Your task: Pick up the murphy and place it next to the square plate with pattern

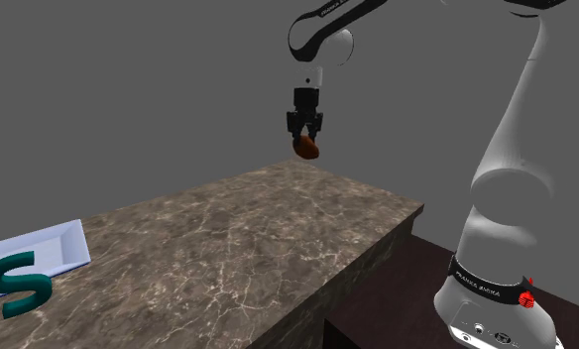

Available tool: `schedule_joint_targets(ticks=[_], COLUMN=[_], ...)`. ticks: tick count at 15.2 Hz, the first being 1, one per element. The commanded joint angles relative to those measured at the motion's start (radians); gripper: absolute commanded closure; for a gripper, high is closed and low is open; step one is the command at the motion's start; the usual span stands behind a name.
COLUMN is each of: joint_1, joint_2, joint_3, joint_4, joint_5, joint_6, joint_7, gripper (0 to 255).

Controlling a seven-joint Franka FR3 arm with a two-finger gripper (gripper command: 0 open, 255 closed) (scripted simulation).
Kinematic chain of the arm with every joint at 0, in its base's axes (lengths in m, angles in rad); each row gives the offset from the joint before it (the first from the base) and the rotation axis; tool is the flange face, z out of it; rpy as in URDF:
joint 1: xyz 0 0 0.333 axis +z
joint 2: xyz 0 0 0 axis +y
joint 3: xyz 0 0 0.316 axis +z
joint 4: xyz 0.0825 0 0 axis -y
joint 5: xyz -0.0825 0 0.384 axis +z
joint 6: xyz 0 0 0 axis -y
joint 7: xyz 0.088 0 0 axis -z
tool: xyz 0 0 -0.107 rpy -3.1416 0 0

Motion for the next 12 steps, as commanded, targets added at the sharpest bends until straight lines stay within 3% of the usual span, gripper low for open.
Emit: schedule_joint_targets(ticks=[1,12], joint_1=[0.012,0.137], joint_2=[-0.008,0.023], joint_3=[0.014,0.160], joint_4=[0.000,0.031], joint_5=[0.003,0.031], joint_6=[-0.006,0.025], joint_7=[0.025,0.285], gripper=[255,255])
